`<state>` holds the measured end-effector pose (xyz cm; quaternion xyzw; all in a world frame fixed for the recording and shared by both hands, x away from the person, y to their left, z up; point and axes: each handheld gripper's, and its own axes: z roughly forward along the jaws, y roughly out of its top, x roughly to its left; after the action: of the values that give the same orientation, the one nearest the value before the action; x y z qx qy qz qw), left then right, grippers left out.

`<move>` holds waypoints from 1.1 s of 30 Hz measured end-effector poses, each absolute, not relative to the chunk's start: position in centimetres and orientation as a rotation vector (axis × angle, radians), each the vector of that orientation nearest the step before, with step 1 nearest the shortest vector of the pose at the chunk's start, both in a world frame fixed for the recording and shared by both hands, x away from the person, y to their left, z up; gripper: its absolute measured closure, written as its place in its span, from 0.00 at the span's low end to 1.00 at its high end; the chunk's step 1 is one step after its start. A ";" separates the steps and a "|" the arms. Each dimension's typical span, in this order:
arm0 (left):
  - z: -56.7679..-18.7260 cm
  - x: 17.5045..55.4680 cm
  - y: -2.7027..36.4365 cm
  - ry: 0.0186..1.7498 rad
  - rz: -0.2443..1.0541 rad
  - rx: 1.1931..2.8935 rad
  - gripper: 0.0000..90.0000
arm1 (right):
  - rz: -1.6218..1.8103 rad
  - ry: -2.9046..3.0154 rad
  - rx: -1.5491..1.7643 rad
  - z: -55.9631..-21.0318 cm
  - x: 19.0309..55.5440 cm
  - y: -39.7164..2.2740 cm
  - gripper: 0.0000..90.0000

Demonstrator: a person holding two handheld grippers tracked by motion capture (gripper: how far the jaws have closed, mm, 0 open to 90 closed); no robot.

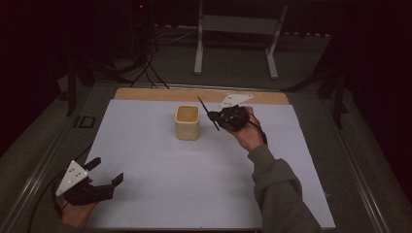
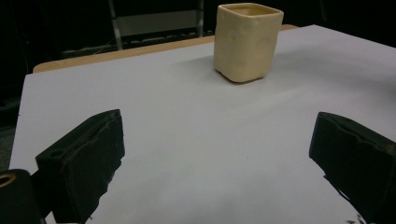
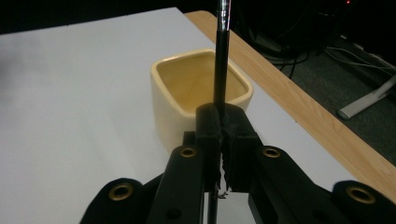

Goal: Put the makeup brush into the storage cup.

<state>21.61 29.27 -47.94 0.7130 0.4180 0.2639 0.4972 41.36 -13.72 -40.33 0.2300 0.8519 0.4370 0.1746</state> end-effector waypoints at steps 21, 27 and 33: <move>-48.0 21.6 28.9 0.985 0.612 1.738 0.04 | 1.317 2.323 0.713 -39.9 41.9 -13.9 0.96; -48.0 21.6 28.7 0.973 0.597 1.744 0.04 | 1.334 2.303 0.722 -39.8 42.0 -13.8 0.96; -48.1 21.7 28.5 0.958 0.578 1.763 0.04 | 1.347 2.284 0.731 -39.7 42.1 -13.7 0.96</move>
<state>21.67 28.47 -48.07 0.7298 0.3967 0.2393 0.5028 42.14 -13.66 -39.66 0.2607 0.8145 0.4805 0.1942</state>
